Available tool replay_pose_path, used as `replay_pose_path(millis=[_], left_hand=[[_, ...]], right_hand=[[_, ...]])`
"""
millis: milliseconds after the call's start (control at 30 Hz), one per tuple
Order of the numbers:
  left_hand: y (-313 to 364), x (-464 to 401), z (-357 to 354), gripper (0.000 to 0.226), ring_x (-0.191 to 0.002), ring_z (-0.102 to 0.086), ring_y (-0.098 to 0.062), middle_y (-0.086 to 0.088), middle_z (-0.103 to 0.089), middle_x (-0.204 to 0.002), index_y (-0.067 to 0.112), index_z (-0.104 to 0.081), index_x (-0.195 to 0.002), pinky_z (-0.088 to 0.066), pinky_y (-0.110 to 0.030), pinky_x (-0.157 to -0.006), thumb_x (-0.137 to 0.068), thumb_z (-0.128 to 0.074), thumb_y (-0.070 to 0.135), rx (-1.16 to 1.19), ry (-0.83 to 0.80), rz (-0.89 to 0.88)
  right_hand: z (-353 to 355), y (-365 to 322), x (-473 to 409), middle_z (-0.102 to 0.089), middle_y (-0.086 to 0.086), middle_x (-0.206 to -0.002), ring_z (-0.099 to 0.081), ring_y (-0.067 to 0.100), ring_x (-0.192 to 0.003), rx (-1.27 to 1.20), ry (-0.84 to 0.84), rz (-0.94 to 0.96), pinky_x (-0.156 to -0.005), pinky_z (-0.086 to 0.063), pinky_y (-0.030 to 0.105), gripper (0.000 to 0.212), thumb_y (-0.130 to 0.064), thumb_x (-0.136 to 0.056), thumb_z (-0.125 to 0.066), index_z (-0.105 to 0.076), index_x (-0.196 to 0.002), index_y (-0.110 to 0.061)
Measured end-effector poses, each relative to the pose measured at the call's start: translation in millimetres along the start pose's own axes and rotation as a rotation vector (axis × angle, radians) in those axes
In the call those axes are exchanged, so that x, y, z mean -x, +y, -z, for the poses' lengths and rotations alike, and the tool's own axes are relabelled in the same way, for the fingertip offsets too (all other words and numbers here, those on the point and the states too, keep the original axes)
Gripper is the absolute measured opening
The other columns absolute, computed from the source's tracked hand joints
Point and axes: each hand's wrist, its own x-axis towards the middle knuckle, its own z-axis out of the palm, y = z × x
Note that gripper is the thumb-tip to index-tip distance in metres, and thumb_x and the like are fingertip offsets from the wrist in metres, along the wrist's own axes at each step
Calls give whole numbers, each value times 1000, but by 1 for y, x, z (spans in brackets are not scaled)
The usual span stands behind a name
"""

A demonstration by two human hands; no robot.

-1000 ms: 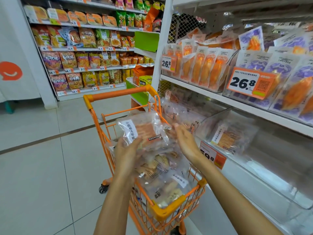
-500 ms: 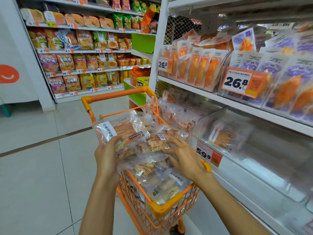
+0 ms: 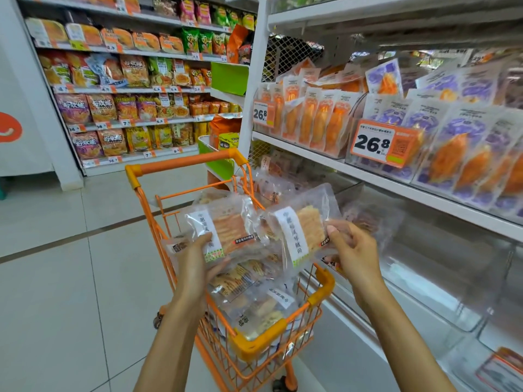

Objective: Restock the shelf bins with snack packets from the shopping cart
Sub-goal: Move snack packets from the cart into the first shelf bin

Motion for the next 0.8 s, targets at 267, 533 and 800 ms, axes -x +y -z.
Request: replay_pose_path(millis=[267,533,800], left_hand=[[-16,20,-31,45,-100,-63,-13,1,-42,-147,23,-41,-141,-55,-32,-83,-99,-42,39,-127,-205,50],[-19,18,-32,57,-136,-37,-12,8,-34,-152,31,-42,-142,-57,-27,-79,-89,-53,52,-215,-230,8],[-5,-16,10,65,-121,-54,-18,0,-55,-136,18,-53,-133,-42,-40,-103,-84,-58,61,-231,71,-105]], right_hand=[[-18,14,3,-65,2,-79,-57,11,-58,-64,18,-294,-45,-47,14,10,-10,-94,-56,-64,-96,-16],[-42,17,12,-74,4,-88,-64,9,-71,120,-25,-116,-64,-49,22,12,-18,-91,-62,-70,-100,-17],[-87,-5,-12,-65,-10,-78,-58,4,-71,270,14,204,-66,-49,27,7,-30,-85,-69,-68,-92,-30]])
